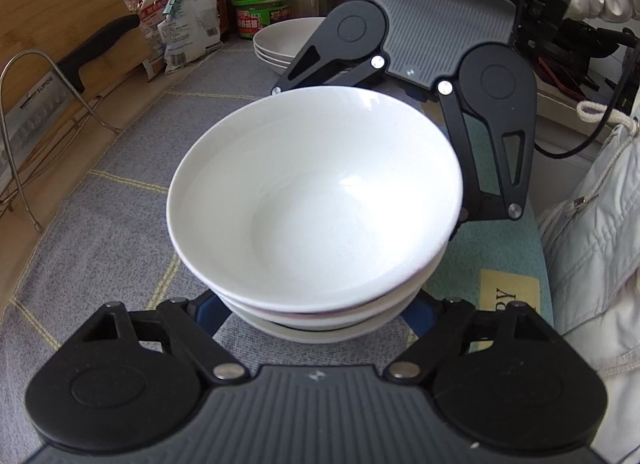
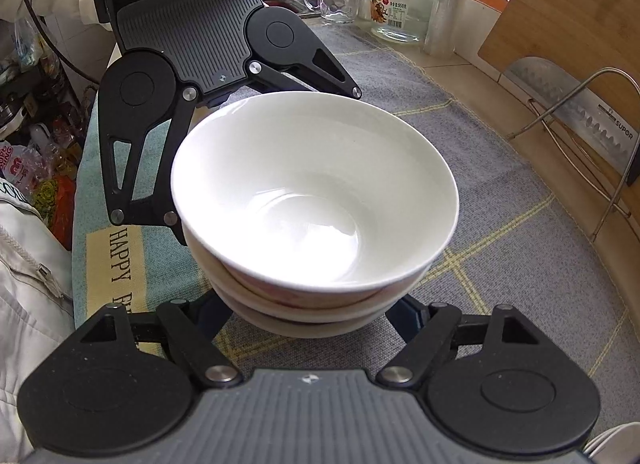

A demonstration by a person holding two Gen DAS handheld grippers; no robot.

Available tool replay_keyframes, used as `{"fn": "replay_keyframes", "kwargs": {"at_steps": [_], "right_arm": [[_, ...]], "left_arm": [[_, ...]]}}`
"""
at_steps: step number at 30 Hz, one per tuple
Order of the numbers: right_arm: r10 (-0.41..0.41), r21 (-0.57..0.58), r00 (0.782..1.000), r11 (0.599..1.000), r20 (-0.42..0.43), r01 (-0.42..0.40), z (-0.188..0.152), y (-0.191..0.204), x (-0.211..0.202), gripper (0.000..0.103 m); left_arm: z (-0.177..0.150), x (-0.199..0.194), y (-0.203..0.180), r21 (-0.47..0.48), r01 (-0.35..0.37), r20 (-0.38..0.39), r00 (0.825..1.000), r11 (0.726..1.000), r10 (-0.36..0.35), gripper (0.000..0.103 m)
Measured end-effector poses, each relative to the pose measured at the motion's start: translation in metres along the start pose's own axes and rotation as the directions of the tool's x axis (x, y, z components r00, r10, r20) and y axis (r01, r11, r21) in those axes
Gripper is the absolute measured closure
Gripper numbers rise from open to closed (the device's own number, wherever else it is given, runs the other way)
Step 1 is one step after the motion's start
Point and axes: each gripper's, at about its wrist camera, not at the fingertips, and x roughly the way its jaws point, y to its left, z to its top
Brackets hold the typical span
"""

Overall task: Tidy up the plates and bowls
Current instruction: 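Lift the bowl stack with both grippers and carry it over the plate stack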

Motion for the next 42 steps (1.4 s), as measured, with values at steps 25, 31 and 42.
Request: {"fn": "replay_keyframes", "kwargs": {"at_steps": [25, 31, 42], "right_arm": [[0.003, -0.007, 1.0, 1.0, -0.015, -0.003, 0.005, 0.003, -0.003, 0.018], [0.008, -0.011, 1.0, 1.0, -0.009, -0.008, 0.006, 0.003, -0.015, 0.018], [-0.005, -0.031, 1.0, 1.0, -0.002, 0.005, -0.013, -0.004, -0.052, 0.018]], "left_arm": [[0.001, -0.004, -0.002, 0.007, 0.006, -0.01, 1.0, 1.0, -0.006, 0.018], [0.008, -0.006, -0.007, 0.013, -0.012, -0.012, 1.0, 1.0, 0.012, 0.018], [0.043, 0.006, -0.024, 0.01, -0.03, -0.005, 1.0, 0.999, 0.03, 0.018]]}}
